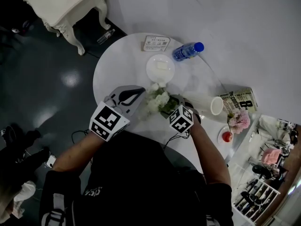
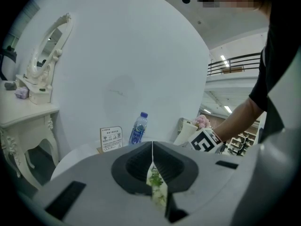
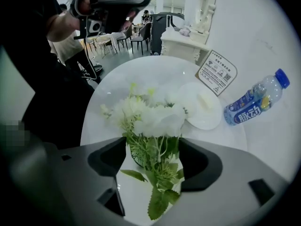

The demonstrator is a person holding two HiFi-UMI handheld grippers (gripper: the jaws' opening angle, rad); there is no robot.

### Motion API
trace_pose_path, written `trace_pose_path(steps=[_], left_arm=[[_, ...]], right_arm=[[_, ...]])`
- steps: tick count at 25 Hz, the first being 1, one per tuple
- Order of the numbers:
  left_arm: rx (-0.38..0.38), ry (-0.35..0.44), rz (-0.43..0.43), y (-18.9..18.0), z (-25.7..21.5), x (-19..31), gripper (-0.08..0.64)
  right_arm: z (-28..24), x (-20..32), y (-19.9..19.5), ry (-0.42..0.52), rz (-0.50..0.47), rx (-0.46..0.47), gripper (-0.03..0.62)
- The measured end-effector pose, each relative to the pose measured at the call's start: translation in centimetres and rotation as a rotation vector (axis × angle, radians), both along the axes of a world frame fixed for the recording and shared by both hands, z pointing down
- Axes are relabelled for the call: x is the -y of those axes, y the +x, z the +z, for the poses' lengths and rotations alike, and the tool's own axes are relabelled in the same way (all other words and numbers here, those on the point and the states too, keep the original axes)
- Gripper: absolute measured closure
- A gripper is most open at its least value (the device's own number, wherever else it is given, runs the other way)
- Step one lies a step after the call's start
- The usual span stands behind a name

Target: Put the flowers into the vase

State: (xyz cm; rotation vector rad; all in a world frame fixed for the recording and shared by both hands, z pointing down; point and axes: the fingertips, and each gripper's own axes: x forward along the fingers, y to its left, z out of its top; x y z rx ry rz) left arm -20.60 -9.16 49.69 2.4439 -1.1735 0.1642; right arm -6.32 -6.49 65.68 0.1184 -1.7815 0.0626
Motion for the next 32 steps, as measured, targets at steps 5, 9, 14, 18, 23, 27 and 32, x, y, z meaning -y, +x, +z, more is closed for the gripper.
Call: trace_pose_path(steps=[5, 9, 14, 18, 23, 27, 32], left_arm=[[-0.001, -0.01, -0.014, -0.6, 0.4, -0.1, 0.549], [-0.004, -0.021, -0.023, -1.0, 0.6, -0.2, 0.548], [-0.007, -0.047, -0.021, -1.0, 0.9, -0.3, 0.548], [0.0, -0.035, -0.027, -1.3, 1.0, -0.1, 0.549], [0.003, -0.04, -0.024, -1.4, 1.2, 0.1, 0.549], [0.002, -0.047, -0.019, -1.5, 1.1, 0.0, 0.549], [0.003, -0.047, -0.012, -1.8, 0.7, 0.1, 0.548]], right_arm=[[1.3, 0.1, 0.2, -0.018, -0.026, -0.055, 0.249], [2.3, 0.2, 0.4, -0.037, -0.027, -0.089, 0.249], [3.3, 0.2, 0.3, -0.065, -0.018, -0.115, 0.249], [3.6, -0.1, 0.0, -0.09, -0.028, -0.126, 0.249], [3.9, -0.5, -0.3, -0.107, -0.04, -0.131, 0.307], [3.7, -1.0, -0.4, -0.106, -0.05, -0.13, 0.382], [3.3, -1.0, -0.6, -0.104, -0.026, -0.119, 0.457]])
